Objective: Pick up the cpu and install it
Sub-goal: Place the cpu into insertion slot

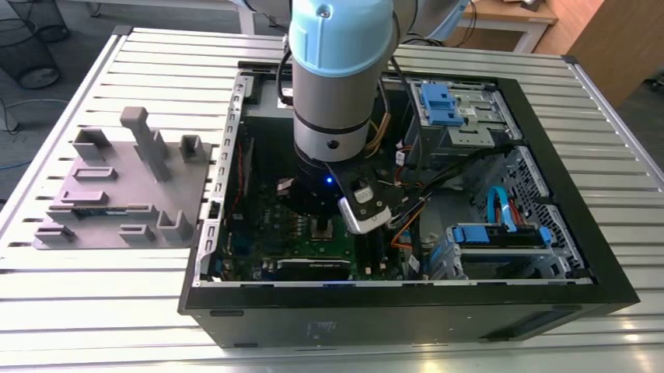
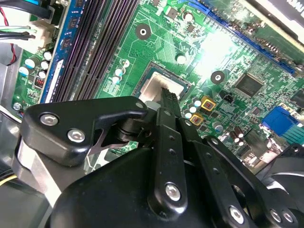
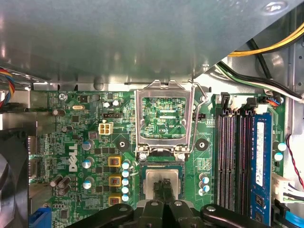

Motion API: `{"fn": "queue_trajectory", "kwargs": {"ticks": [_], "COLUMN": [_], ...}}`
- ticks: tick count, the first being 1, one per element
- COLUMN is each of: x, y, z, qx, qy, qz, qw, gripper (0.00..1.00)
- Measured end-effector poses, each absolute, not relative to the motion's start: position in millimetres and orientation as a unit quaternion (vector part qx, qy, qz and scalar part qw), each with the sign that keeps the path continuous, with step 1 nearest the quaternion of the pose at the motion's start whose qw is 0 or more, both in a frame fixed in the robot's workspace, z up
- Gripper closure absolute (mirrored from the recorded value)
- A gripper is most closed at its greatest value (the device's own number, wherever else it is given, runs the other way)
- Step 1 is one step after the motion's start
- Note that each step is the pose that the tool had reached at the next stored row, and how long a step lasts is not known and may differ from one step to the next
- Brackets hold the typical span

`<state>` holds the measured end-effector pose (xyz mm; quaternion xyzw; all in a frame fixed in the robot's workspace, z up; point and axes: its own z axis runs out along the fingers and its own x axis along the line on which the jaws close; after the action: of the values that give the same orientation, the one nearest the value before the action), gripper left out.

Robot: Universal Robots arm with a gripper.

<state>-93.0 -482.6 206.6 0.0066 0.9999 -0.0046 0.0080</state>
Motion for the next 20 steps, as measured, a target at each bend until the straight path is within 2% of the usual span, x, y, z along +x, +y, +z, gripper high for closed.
{"fn": "queue_trajectory", "kwargs": {"ticks": [20], "x": [-93], "y": [-482], "z": [194], "qx": [0.007], "qy": [1.0], "qz": [-0.006], "qw": [0.008], "gripper": [0.89]}}
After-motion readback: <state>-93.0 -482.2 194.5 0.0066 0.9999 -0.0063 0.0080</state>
